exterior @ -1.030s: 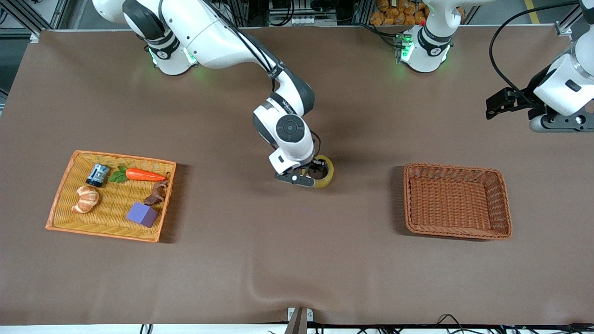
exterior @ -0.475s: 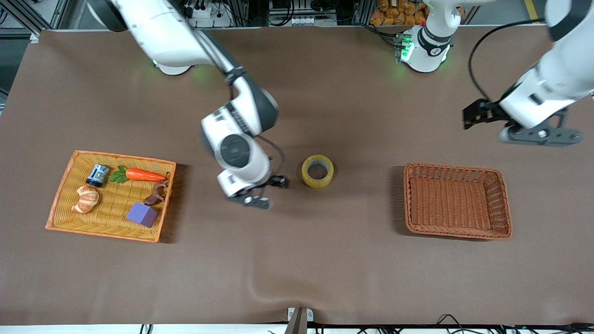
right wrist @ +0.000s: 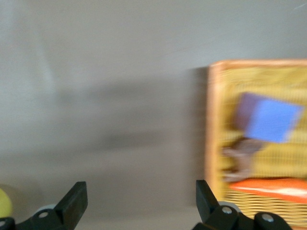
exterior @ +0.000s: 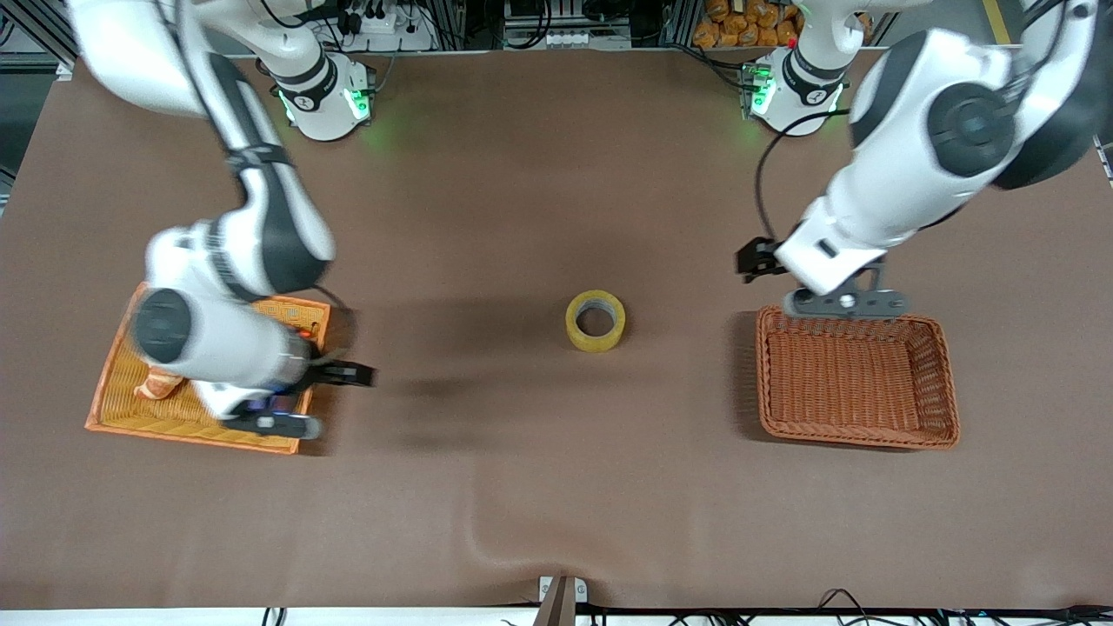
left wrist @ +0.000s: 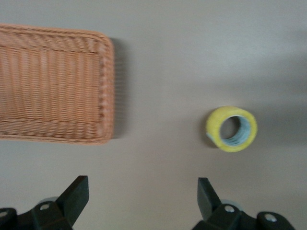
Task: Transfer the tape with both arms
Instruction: 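Set the tape down and open the right gripper while the left gripper approaches, then grasp the tape roll's rim with the left gripper while the right gripper retracts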
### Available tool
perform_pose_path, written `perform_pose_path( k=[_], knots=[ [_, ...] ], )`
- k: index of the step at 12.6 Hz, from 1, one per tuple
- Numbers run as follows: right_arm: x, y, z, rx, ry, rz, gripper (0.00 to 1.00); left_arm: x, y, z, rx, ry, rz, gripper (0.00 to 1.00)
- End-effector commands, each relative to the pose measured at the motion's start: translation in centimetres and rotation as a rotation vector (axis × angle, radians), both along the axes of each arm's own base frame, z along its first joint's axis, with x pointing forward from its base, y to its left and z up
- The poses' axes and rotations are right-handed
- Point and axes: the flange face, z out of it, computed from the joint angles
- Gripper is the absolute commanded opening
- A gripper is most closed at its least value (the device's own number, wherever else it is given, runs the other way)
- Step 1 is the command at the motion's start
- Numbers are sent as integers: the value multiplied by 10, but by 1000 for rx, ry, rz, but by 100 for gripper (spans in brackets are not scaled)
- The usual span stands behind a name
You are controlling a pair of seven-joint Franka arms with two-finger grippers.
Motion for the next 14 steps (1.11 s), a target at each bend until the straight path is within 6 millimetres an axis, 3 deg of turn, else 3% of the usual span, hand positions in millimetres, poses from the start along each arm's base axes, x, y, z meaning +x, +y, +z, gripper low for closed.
perform_pose_path(
  k=[1,2,3,5,10,12,14],
  knots=[
    [-48,-74,50,10,-44,91,100,-13,-56,-28,-22,9,53,100],
    [-61,-102,70,8,-68,117,100,-17,-74,-42,-22,15,69,100],
    [-73,-116,91,7,-71,136,100,-25,-92,-61,-11,22,71,100],
    [-97,-138,124,4,-21,116,100,-39,-105,-108,4,-19,79,100],
    [-115,-154,206,-60,-45,173,100,-72,-159,-206,-14,-18,132,100],
    [-118,-153,229,-65,-52,177,100,-69,-161,-238,20,-46,134,100],
    [-120,-157,234,-65,-55,173,100,-60,-159,-255,26,-46,131,100]
  ],
)
